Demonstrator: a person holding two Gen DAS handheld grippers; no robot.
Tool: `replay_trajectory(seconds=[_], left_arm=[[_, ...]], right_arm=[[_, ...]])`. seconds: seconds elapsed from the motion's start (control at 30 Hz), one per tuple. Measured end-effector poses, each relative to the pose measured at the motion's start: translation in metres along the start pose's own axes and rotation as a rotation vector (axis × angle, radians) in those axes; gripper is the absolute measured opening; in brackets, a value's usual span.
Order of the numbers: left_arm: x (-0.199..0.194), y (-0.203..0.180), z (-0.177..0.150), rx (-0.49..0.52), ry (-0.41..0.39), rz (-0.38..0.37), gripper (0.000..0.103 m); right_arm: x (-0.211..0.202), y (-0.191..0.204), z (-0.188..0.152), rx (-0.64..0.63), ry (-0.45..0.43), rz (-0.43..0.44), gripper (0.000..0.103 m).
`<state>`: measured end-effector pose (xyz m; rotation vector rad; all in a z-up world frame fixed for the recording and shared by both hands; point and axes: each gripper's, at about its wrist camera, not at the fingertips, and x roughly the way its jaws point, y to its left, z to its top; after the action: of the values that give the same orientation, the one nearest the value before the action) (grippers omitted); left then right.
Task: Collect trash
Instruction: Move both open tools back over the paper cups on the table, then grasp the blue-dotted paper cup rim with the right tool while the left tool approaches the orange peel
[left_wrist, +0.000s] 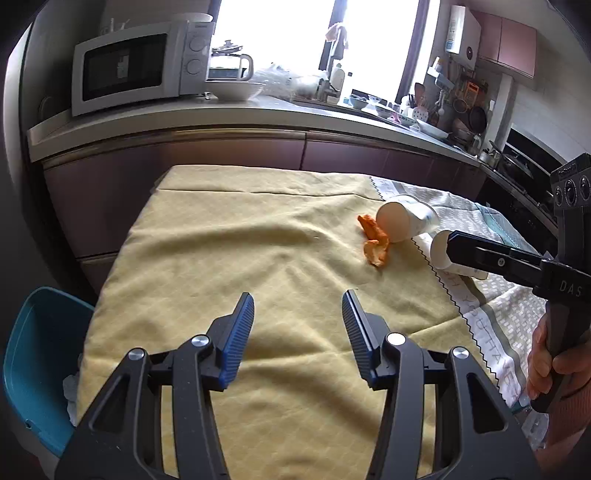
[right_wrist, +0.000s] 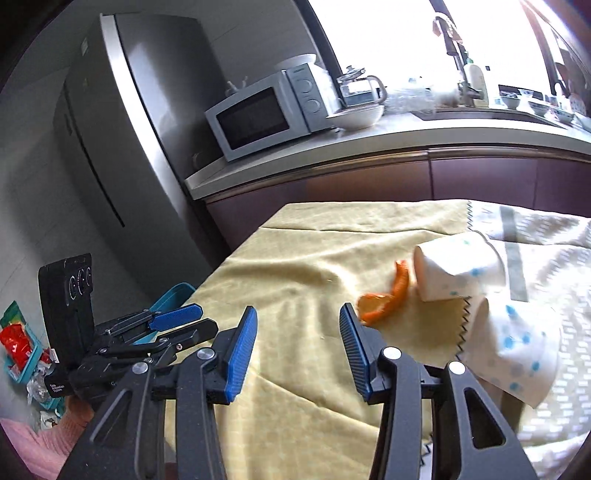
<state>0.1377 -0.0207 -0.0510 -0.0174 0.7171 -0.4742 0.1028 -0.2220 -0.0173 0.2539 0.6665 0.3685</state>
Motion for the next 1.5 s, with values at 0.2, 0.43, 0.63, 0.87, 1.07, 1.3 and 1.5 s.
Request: replay_trajectory(seconds=[0.2, 0.43, 0.63, 0.87, 1.07, 1.3, 1.5], left_arm=[[0.024, -0.034, 0.006, 0.059, 0.039, -0.037, 0.049], [0.043, -0.061, 0.017, 0.109, 0.074, -0.047, 0.049], [0.064, -0.076, 0.030, 0.126, 0.101, -0.029, 0.049], [0.090, -0.084, 0.039, 0.132, 0.143, 0.012, 0.050], [0.107, -0.086, 0.045, 0.139, 0.174, 0.048, 0.051], [0.125, -0.093, 0.049, 0.166, 0.210, 0.075, 0.051], [0.137, -0.102, 0.049, 0.180, 0.231, 0.084, 0.051]], right_arm=[[-0.033, -0.051, -0.016, 0.086, -0.057, -0.117, 0.045], [-0.070, -0.131, -0.026, 0.266, -0.135, -0.250, 0.049], [-0.053, -0.154, -0.036, 0.313, -0.065, -0.183, 0.049], [-0.042, -0.129, -0.035, 0.236, -0.050, -0.077, 0.028], [-0.045, -0.115, -0.040, 0.212, -0.048, 0.014, 0.013], [-0.043, -0.109, -0.043, 0.192, -0.018, 0.076, 0.015], [-0.069, -0.126, -0.043, 0.187, -0.046, 0.036, 0.027]])
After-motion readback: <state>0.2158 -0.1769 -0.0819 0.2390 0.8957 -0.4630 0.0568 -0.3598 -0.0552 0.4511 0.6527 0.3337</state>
